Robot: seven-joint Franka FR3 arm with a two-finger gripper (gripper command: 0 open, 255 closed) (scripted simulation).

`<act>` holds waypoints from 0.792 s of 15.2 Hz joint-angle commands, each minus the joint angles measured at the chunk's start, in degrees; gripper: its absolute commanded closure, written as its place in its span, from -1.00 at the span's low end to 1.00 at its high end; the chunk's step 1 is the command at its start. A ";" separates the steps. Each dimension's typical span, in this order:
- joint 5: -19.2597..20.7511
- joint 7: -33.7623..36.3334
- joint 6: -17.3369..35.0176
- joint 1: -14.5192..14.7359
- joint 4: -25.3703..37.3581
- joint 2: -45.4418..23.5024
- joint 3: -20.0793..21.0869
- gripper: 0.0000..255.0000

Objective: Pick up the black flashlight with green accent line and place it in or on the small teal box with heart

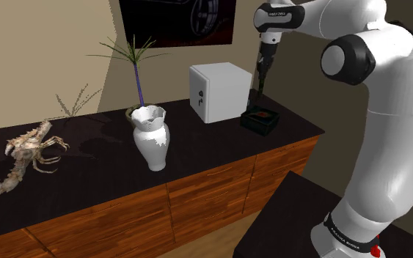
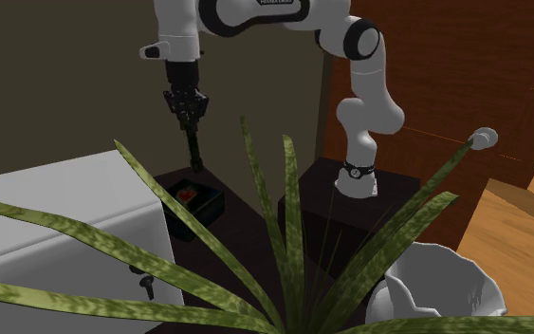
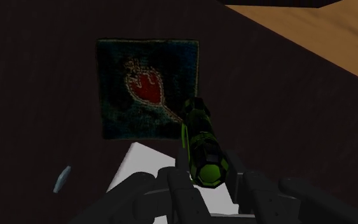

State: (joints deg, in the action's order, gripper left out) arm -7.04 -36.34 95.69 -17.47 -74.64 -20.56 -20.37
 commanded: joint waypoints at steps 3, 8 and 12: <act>-3.05 -4.43 -7.27 -5.89 15.05 -8.17 -0.67 1.00; -3.95 -6.15 -6.86 -8.03 17.20 -10.83 -0.69 1.00; -3.55 -6.31 -2.85 -7.08 11.74 -9.43 -0.79 1.00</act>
State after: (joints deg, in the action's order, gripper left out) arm -10.71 -42.61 91.77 -24.82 -61.39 -30.45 -21.13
